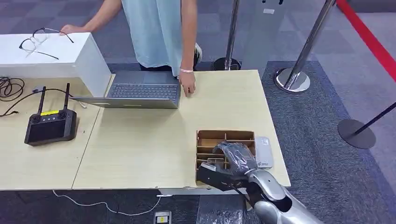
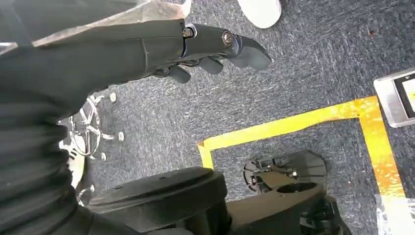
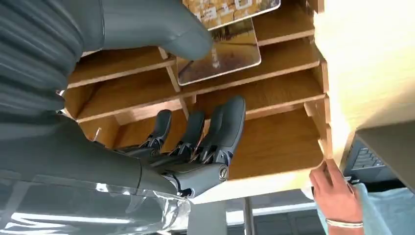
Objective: Pass the card to the sensor for recognition and then transmit it.
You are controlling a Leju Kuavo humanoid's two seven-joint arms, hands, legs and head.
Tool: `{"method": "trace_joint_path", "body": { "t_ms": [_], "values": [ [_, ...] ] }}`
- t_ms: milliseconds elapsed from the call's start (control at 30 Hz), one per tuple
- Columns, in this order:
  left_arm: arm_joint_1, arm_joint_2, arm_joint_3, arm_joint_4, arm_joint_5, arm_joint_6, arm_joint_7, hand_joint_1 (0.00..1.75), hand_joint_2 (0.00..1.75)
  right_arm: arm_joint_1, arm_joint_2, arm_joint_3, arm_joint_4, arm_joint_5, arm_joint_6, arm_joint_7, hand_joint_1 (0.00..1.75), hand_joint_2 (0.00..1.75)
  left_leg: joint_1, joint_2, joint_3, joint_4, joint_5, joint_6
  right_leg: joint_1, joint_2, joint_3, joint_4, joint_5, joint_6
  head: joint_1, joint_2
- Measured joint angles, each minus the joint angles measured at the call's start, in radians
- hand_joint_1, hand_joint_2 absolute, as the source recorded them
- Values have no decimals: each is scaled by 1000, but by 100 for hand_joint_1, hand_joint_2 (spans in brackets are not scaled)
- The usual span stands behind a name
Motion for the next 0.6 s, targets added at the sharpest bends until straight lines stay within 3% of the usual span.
{"method": "trace_joint_path", "body": {
  "t_ms": [600],
  "values": [
    [0, 0, 0, 0, -6, 0, 5, 0, 175, -1, 12, 3, 14, 1, 0, -3, 82, 175, 0, 0, 0, 0, 0, 0, 0, 0, 0, 0, 0, 0, 0, 0]
  ]
}}
